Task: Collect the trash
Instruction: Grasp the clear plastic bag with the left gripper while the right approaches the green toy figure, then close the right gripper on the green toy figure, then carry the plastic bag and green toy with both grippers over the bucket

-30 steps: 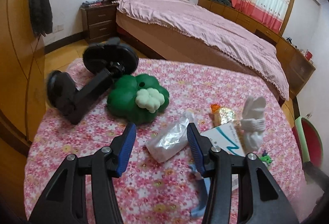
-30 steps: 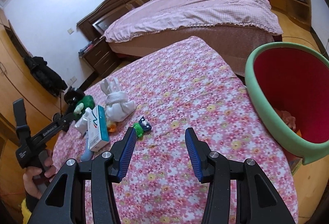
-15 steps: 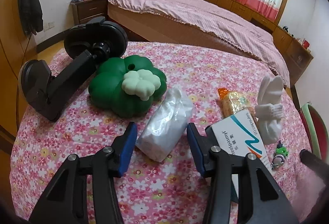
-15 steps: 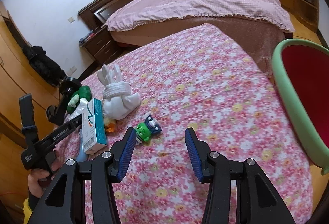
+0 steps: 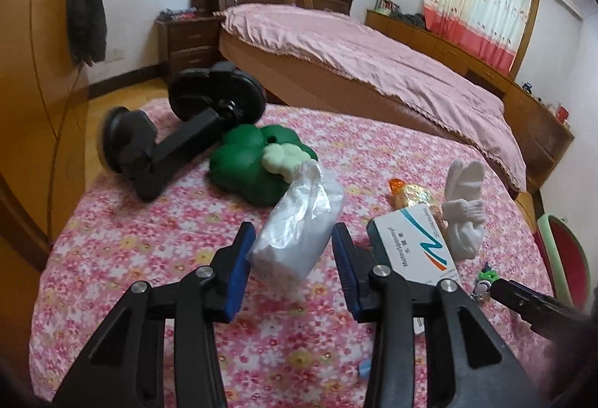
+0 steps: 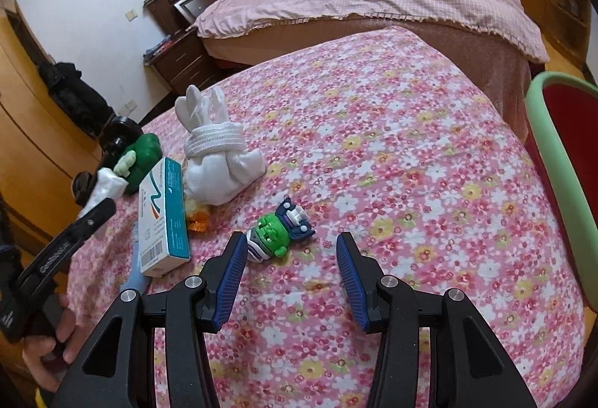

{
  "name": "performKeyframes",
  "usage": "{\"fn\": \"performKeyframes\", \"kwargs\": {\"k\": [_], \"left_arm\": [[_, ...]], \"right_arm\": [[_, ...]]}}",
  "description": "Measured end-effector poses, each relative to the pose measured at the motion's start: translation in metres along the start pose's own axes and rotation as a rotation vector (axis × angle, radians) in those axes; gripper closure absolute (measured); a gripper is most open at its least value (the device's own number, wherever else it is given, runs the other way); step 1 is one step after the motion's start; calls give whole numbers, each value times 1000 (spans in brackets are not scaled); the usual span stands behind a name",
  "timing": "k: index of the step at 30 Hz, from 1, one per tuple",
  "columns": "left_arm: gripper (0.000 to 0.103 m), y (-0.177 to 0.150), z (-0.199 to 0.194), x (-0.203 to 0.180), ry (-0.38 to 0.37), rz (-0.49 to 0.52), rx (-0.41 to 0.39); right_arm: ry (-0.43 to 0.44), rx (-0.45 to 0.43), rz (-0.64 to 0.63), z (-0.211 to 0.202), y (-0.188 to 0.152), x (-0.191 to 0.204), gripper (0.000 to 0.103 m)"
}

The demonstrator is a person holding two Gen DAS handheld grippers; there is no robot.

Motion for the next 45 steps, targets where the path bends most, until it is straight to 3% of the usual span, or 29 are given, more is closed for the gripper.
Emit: {"fn": "performKeyframes", "kwargs": {"k": [15,18,23,26,30,45], "left_arm": [[60,-7,0,0,-68,-4,14],[60,-8,-2,-2,-79,3,8],[60,-9,-4,-3,-86,10,0],[60,-9,-4,-2,-90,5,5],[60,-9,-4,-1,-87,-2,1],[60,-19,-6,-16,-103,43,4]], "right_arm": [[-109,-53,-74,17,3,22,52],[-136,-46,-86,18,3,24,56],[-138,-47,-87,17,3,23,57],[-94,-60,-40,13,1,17,57],[-38,-66,31,-1,-8,7,58],[-48,-153,86,-85,-46,-9,58]]}}
Point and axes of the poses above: each gripper's, at about its wrist camera, not at the fingertips, and z roughly the way its jaws point, x to its left, y to its top, the point moved 3 cm from there along z, roughly the way its jaws point, and after that the axes turned 12 degrees about -z, right-handed, at the moved point
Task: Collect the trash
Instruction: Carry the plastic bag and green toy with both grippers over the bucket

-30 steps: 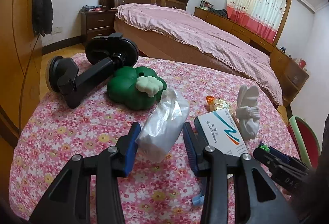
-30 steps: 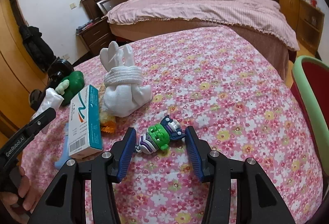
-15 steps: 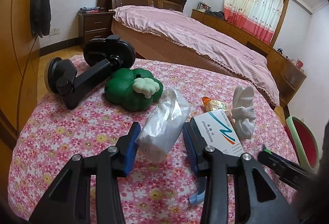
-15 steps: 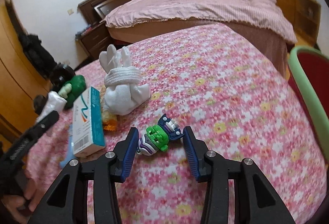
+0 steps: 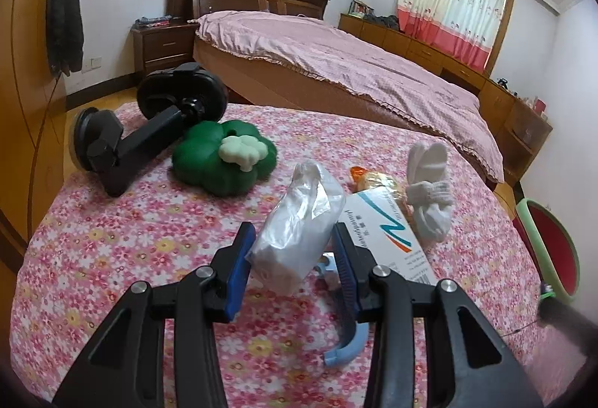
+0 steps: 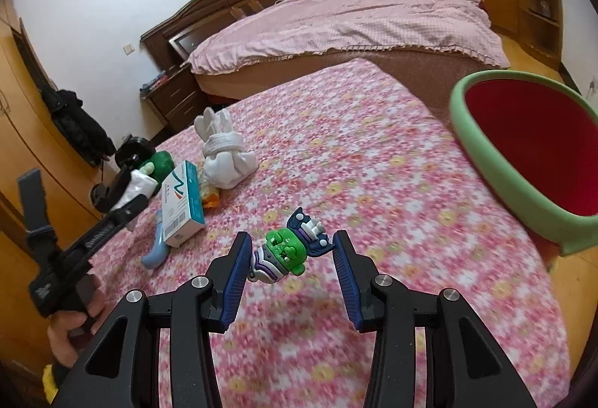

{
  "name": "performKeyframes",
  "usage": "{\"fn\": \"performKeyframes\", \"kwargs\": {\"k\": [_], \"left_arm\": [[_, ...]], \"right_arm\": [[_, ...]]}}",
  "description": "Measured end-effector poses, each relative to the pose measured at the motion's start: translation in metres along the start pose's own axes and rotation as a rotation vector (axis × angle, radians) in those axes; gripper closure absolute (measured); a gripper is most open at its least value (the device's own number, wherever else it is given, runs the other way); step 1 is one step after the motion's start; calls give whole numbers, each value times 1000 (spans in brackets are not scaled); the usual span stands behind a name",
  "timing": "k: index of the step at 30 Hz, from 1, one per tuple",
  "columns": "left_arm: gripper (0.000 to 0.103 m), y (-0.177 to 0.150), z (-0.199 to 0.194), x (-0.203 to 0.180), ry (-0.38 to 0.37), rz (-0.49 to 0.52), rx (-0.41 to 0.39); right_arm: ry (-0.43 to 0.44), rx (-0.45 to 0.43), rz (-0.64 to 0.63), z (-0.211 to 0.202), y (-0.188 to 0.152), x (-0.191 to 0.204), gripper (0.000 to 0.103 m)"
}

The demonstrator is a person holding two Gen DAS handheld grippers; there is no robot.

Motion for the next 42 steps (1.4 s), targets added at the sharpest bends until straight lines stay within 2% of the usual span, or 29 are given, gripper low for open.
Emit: {"fn": "performKeyframes", "kwargs": {"k": [8,15,20,29,36,42], "left_arm": [[60,3,-21,-17,-21,32,-25],[60,-5,-39,-56,-157,1,43],[60,-15,-47,-103,-217,50,54],[61,-32,-46,-196,-310,133,100],[61,-60,-31,-269,-349,231,155],[61,-90,-14,-312,-356,316,209]], "right_arm": [[-11,-72,48,-43,1,-17,57],[-4,-101,89,-68,10,-39,57],[-11,-151,91,-88,26,-60,57],[-86,-218,66,-114,59,-119,57],[-114,-226,97,-105,63,-168,57],[-133,-206,137,-97,52,-204,57]]}}
Point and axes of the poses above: each gripper's, at about its wrist camera, not at the fingertips, and z roughly the way its jaws point, x to its left, y to its top, the point moved 3 cm from there along z, roughly the way its jaws point, and after that the axes turned 12 degrees about -z, right-handed, at the moved point
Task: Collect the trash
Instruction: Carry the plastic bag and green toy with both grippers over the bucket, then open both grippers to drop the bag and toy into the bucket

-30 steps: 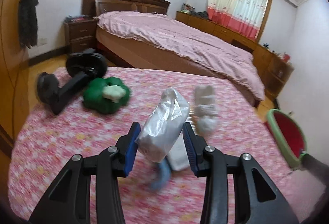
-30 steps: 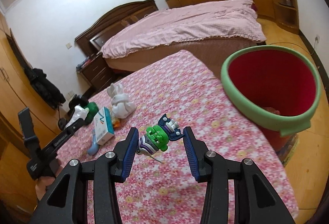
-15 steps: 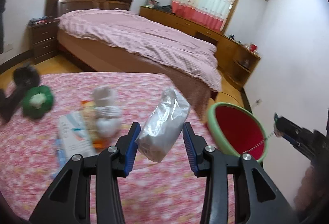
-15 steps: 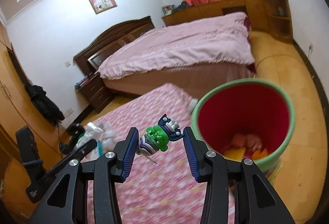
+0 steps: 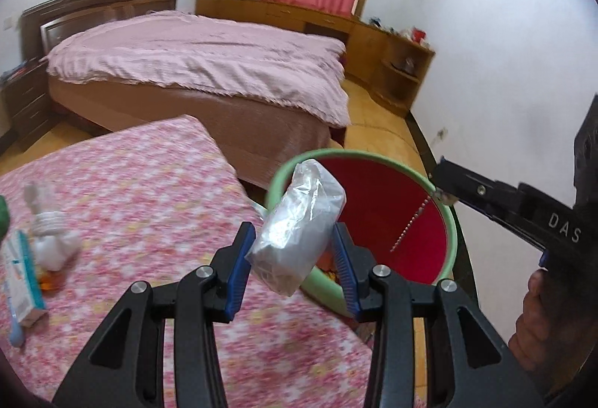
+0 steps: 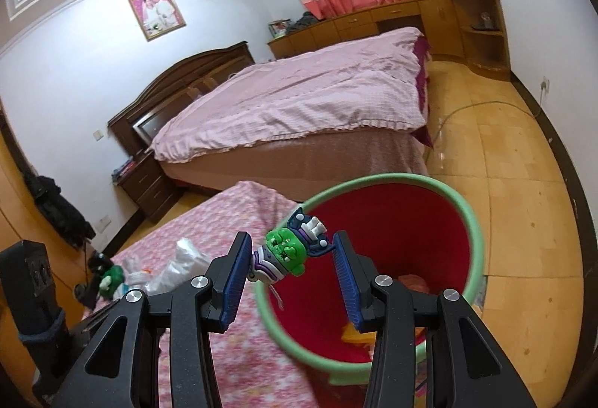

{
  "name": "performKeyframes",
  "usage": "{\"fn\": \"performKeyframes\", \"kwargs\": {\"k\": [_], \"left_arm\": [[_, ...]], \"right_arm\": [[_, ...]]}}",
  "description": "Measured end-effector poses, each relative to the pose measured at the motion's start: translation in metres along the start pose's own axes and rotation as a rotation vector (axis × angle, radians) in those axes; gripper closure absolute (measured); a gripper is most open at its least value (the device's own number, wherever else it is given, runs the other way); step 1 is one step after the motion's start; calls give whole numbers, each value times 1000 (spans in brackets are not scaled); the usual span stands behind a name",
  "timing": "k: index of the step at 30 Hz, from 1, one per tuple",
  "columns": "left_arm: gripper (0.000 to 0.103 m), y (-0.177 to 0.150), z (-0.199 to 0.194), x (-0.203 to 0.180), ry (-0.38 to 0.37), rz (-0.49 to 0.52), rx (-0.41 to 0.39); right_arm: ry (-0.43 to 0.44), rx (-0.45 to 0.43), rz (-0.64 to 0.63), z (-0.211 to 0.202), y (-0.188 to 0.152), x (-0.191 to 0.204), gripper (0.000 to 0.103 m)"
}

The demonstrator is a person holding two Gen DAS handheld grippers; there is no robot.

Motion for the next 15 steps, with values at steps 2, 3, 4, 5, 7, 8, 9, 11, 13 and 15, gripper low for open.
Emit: {"fn": "performKeyframes", "kwargs": {"k": [2,3,4,5,7,8,9,11,13,15], "left_arm": [[61,-4,11,-7,0,10,22],[61,-6,17,-10,4,14,34],[61,-8,21,-12,6,18,44],[61,-10,26,-14,7,22,54],[61,-14,35,-19,13,27,77],[61,-16,39,-21,14,28,89],[61,-17,41,-22,14,29,96],[61,-19,46,-26,17,33,104],[61,-21,49,-30,26,41,102],[61,-24,52,-32,55,57,102]], "right_arm": [[-8,10,13,3,-4,-9,57],[-13,21,25,4,-7,-15,57],[-14,28,34,5,-9,-19,57],[-14,37,41,7,-11,-23,57],[-20,50,50,9,-15,-31,57],[-21,55,54,10,-17,-35,57],[-21,62,62,12,-18,-39,57],[-20,73,68,12,-21,-44,57],[-28,80,65,12,-25,-44,57],[-43,87,59,13,-29,-47,57]]}}
Point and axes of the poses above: each gripper's, at about its wrist camera, not at the fingertips, and z roughly the way its jaws point, x to its left, y to its top, the point moved 3 cm from there along z, roughly the way its jaws point, and after that the axes turned 12 degrees about -z, right-handed, at the moved point
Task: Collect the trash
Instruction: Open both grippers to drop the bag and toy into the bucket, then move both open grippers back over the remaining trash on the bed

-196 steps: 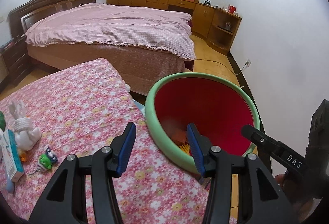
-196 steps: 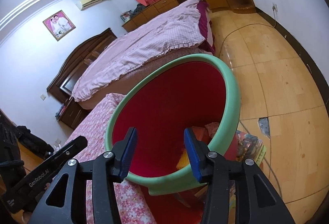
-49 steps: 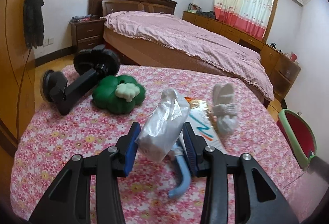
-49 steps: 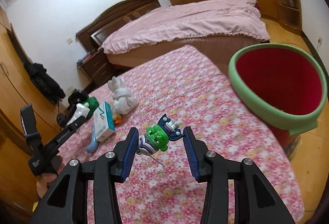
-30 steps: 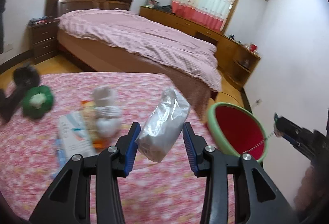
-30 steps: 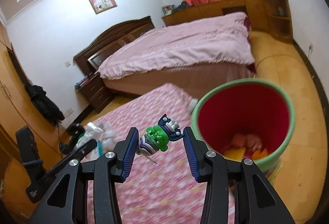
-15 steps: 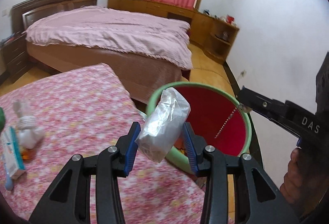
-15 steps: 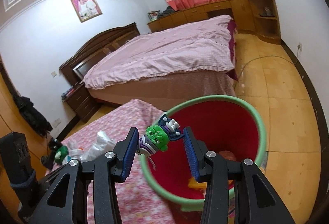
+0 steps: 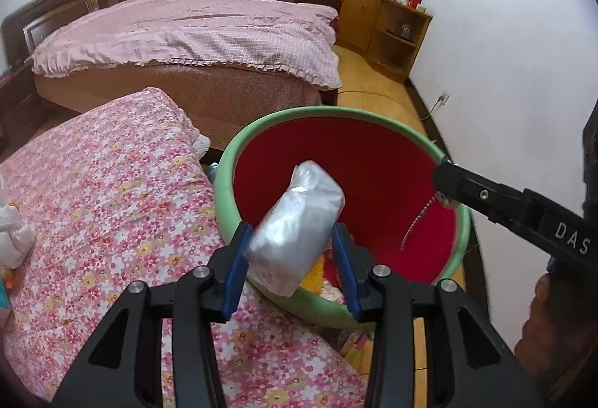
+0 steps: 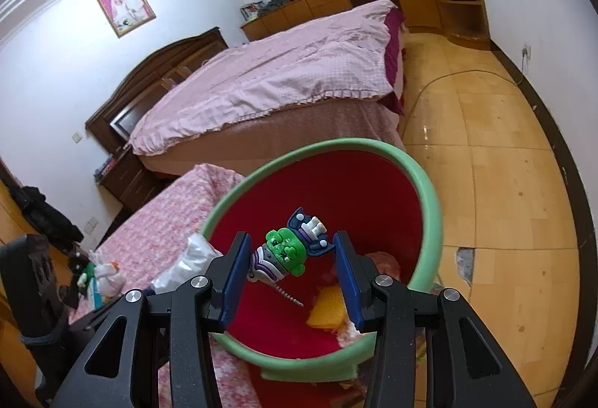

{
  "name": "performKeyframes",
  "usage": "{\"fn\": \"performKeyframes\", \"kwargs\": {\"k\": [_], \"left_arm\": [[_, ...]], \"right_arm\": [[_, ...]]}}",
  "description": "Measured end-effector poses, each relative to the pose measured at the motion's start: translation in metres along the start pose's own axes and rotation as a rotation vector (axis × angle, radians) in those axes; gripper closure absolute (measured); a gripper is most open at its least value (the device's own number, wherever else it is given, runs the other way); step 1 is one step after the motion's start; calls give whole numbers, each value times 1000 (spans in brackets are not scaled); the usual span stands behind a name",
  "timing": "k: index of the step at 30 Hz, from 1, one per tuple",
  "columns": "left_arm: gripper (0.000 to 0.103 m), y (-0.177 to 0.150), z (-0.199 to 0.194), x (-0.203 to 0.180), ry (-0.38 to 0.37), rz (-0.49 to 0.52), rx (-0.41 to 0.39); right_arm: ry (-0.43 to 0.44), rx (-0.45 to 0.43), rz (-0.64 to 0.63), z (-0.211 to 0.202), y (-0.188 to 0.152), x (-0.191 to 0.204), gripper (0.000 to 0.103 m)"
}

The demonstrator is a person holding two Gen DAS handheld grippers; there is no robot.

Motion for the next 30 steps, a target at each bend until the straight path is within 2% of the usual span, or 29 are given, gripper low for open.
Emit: {"fn": "performKeyframes", "kwargs": {"k": [7,10,19,24,30], "left_arm": [[58,-4,1,-3,13,6,26],[55,-3,-9,-1,11,17,13],[55,-2,-39,20,15,-16,-19],[55,-4,-61,35,26,-32,-48],[55,-10,-93,64,49,-70,-87]], "right_arm": [[28,44,24,8,-10,-3,56],[38,54,45,10,-12,-6,55],[18,54,104,6,-20,-10,55],[10,14,82,-15,-19,3,55],[13,-31,16,-44,-22,39,55]]}}
Point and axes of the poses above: each gripper's, at about its wrist camera, not at the fingertips, and z roughly the way its jaws point, x to its left, y to its top, the point moved 3 cm from there along z, roughly the way its jaws point, and after that the axes turned 12 degrees about -z, right-handed, at the moved point
